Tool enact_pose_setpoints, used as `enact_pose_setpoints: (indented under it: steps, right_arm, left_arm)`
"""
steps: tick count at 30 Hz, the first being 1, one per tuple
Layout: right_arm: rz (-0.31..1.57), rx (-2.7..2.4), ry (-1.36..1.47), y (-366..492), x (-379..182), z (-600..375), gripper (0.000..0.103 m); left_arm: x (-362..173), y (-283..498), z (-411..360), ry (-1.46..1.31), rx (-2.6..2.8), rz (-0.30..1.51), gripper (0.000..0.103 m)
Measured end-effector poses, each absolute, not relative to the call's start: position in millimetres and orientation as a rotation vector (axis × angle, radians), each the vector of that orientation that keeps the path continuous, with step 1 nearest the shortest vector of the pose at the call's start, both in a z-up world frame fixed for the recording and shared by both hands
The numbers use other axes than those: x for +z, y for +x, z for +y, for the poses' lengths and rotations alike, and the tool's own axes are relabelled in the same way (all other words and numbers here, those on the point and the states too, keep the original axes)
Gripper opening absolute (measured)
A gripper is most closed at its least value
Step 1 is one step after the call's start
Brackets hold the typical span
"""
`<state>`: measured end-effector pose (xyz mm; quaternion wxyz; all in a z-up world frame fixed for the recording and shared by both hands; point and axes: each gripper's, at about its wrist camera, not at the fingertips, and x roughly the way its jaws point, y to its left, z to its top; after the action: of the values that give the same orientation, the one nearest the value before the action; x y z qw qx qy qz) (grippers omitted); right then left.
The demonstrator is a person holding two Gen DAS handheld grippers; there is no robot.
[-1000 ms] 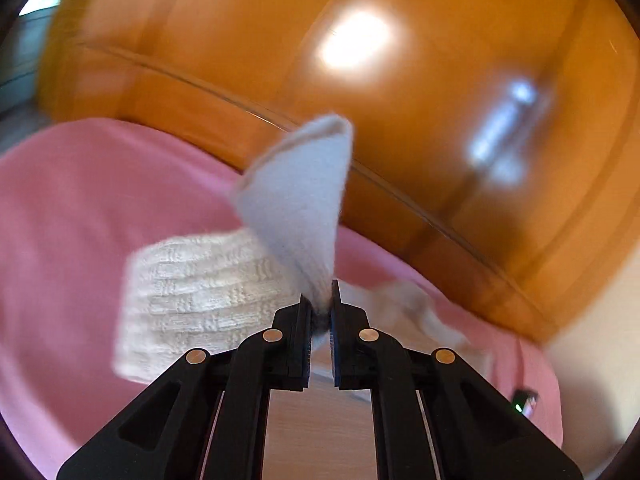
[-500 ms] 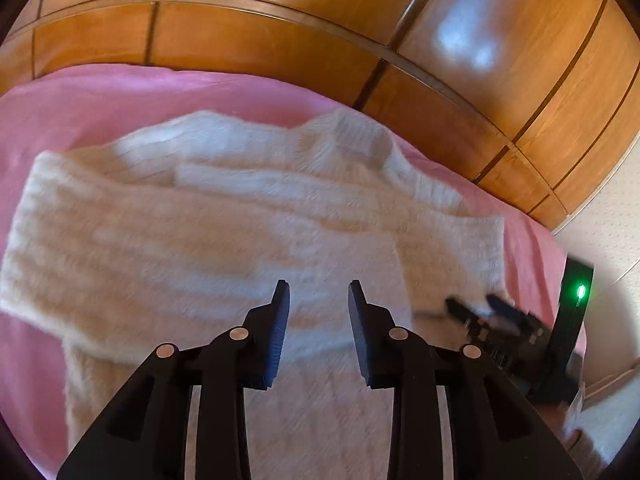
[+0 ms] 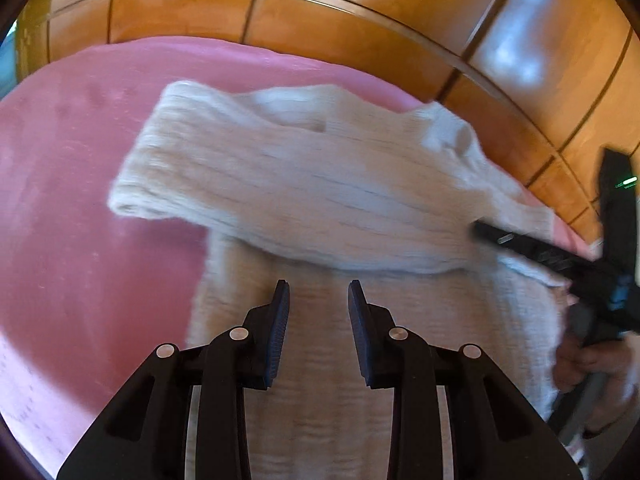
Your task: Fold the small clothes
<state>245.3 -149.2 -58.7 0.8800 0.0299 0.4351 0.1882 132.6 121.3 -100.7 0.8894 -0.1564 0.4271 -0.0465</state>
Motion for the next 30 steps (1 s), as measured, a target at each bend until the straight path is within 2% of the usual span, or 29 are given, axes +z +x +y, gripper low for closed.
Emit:
enact_pose_setpoints:
  steps: [4,7,16,20,21,24,27,29,30]
  right_arm:
    - [0.758,0.325,0.083,235.3,-8.7,-184.5,0.005]
    - [0.733,0.222,0.089,241.2,0.6,-219.3,0.005]
    - [0.920,0.021,0.250,260.4,-83.3,-307.6,0.005]
    - [0.888,-0.044,0.197,259.3,-80.0,-309.4,0.005]
    - [0.896,-0.045,0.212,261.1,-80.9,-311.8,0.005]
    - [0.909,-0.012,0.200,261.6,-79.9,-310.2,0.006]
    - [0.897,-0.013,0.172,254.3,-69.7,-311.9,0.012]
    - [0.848,-0.023,0.171,244.5,-53.7,-313.6,0.031]
    - [0.829,-0.013,0.173,241.6,-47.9,-313.3,0.031]
  left_arm:
    - [-104.6,138.7,129.8,-0.347,-0.083,0.895,0.029]
    - [-103.5,142.7,131.7,-0.345,-0.069,0.890,0.029]
    - [-101.2,152.7,152.1,-0.413,0.018,0.915,0.029]
    - [-97.8,153.6,151.4,-0.265,0.180,0.931,0.029]
    - [-100.3,155.2,153.7,-0.249,0.204,0.940,0.031]
    - [-101.3,153.4,169.5,-0.356,0.179,0.953,0.032]
    - [-82.3,144.7,170.1,-0.371,0.164,0.874,0.032]
    - [-67.0,145.7,157.5,-0.342,0.093,0.831,0.032]
    - [-60.9,147.3,150.0,-0.329,0.057,0.815,0.032]
